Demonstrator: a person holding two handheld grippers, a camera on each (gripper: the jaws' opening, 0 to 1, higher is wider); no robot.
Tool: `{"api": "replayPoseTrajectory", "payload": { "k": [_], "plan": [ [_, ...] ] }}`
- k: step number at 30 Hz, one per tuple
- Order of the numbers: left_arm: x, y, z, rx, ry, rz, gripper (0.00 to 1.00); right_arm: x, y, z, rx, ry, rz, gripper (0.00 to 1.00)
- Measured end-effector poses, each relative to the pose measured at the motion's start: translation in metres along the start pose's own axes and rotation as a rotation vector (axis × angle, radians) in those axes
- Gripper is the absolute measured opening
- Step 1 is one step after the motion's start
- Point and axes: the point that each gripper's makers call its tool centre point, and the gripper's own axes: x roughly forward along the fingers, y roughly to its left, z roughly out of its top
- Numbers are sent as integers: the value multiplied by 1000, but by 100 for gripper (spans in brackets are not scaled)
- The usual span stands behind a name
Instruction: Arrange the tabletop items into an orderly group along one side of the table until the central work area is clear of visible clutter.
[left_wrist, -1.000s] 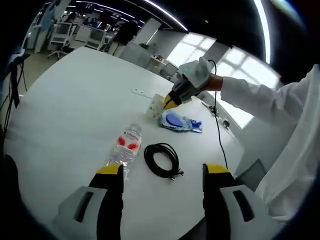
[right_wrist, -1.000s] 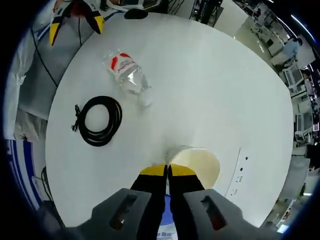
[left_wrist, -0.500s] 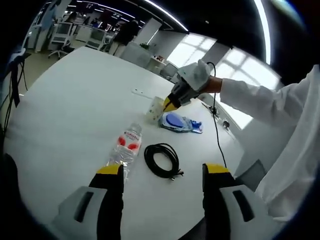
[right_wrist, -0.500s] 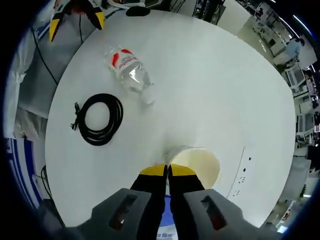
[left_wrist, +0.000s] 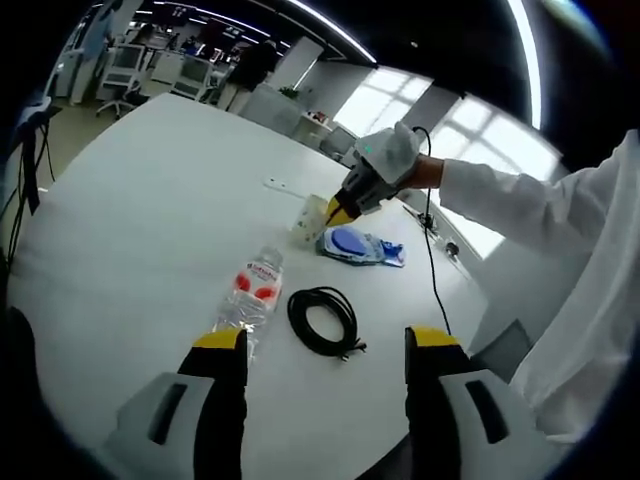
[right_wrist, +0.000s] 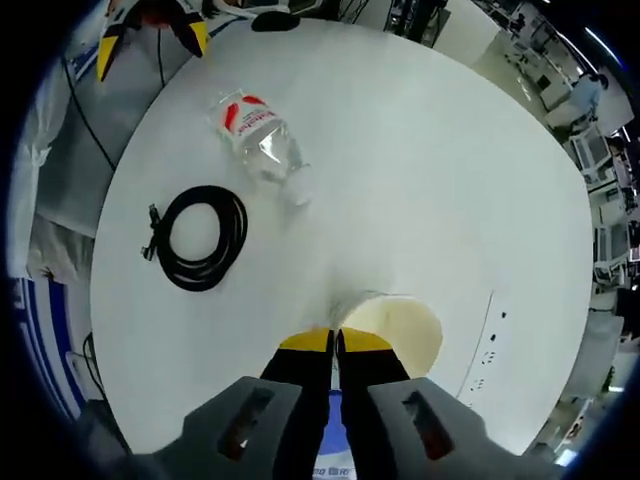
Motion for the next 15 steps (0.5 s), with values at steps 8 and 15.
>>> {"api": "replayPoseTrajectory", "payload": {
  "k": [8, 15],
  "plan": [
    [1, 0, 0, -1, 2, -1, 64, -1, -1, 0, 8, -8, -8, 5],
    [0, -1, -1, 2, 2, -3, 64, -2, -2, 0, 7, -6, -15, 8]
  ]
}}
